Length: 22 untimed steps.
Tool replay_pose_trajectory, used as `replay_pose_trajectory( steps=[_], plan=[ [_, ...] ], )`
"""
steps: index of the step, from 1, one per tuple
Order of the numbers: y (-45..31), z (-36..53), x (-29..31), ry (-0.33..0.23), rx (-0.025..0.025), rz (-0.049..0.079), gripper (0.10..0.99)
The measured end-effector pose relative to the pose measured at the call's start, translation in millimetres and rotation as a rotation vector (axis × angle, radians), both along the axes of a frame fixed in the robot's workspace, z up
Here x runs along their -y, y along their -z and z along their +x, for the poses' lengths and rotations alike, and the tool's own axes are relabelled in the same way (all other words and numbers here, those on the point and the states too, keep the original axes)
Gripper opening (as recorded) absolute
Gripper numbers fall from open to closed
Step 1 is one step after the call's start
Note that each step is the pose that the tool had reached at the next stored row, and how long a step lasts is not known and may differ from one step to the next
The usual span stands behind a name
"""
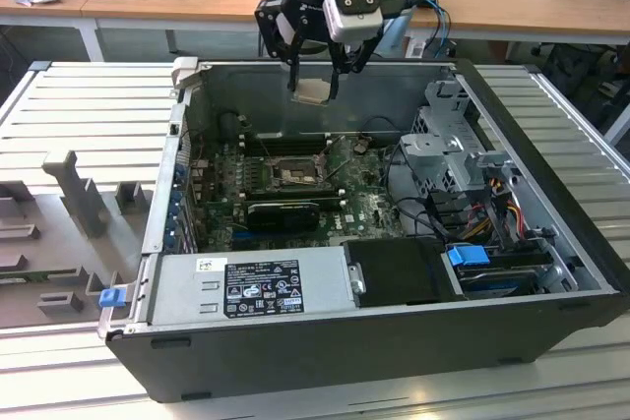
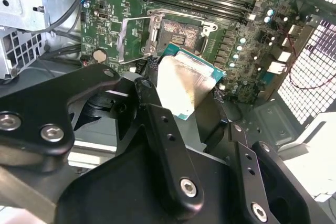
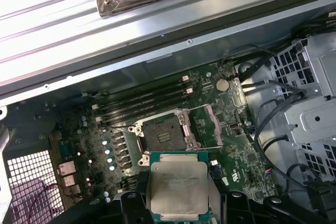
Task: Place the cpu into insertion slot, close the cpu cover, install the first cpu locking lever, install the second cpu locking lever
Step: 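Place the cpu into insertion slot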
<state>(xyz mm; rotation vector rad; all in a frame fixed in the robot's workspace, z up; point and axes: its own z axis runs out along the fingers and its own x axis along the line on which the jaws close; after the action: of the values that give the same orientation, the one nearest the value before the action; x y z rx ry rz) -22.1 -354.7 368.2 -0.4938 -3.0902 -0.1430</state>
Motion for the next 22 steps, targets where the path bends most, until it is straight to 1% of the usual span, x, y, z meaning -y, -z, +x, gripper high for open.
replay_pose_trajectory(
  steps=[5,17,20,22],
  plan=[
    [0.1,0.0,0.0,0.017,0.0000,0.000,0.525],
    [0.6,0.0,0.0,0.087,0.0000,0.000,0.525],
    [0.7,0.0,0.0,0.109,0.0001,0.000,0.525],
    [0.8,0.0,0.0,0.140,0.0000,0.000,0.525]
  ],
)
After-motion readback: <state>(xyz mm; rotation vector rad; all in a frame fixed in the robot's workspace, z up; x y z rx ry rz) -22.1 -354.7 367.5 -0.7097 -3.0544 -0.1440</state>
